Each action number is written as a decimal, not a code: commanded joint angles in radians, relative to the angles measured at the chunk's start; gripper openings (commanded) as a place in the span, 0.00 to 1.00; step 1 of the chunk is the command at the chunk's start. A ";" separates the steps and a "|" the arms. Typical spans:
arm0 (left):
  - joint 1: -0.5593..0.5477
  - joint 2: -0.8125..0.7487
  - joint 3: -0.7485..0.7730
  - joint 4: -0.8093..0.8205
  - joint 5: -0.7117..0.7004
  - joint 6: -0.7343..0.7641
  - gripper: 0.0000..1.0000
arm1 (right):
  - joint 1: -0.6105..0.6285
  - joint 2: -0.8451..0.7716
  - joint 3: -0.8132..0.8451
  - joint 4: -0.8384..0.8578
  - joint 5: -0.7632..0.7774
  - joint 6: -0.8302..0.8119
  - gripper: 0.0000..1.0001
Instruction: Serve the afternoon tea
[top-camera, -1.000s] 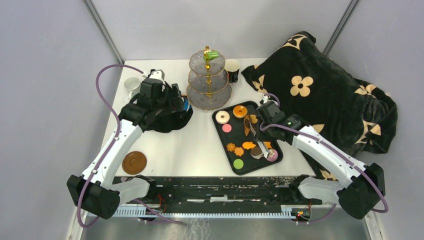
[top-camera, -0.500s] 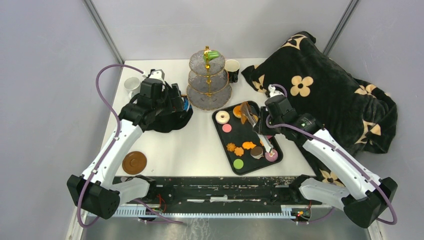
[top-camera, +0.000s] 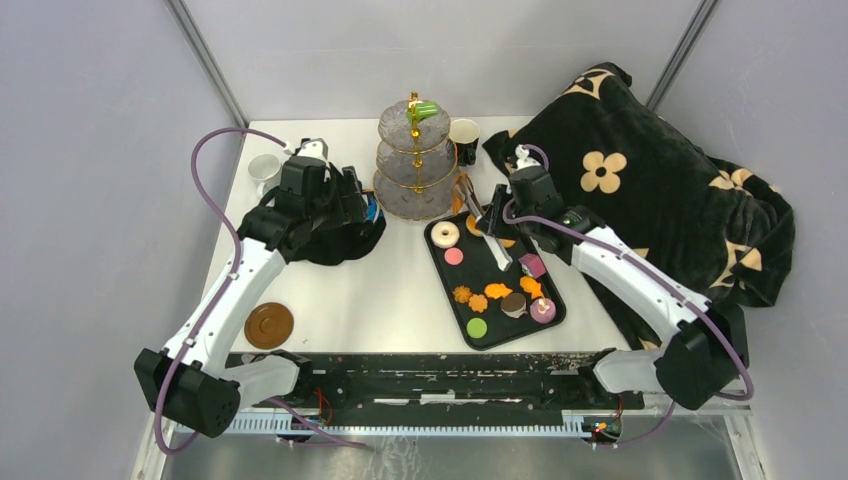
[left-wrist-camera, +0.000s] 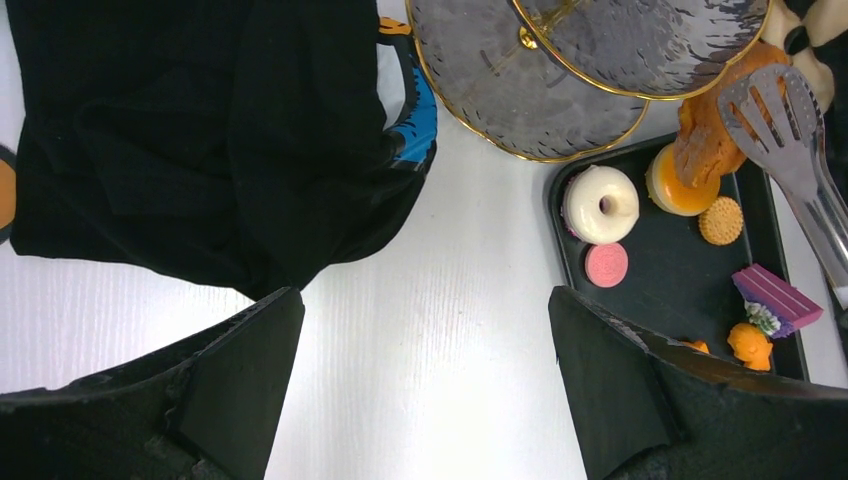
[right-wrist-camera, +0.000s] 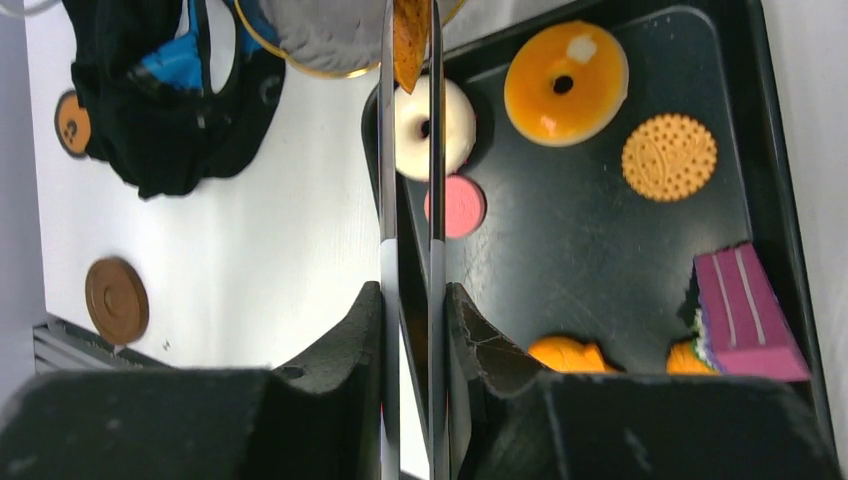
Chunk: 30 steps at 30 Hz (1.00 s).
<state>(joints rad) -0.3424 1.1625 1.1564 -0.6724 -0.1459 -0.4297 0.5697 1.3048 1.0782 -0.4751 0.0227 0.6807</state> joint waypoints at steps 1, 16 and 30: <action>0.004 0.010 0.044 0.022 -0.046 0.033 1.00 | -0.038 0.058 0.045 0.191 -0.043 0.029 0.01; 0.012 0.046 0.087 0.031 -0.084 0.063 1.00 | -0.109 0.338 0.163 0.344 -0.169 0.051 0.01; 0.017 0.048 0.087 0.033 -0.129 0.080 1.00 | -0.165 0.618 0.334 0.448 -0.341 0.052 0.01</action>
<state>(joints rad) -0.3313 1.2064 1.2015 -0.6750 -0.2394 -0.3878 0.4072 1.8950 1.3525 -0.1474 -0.2291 0.7219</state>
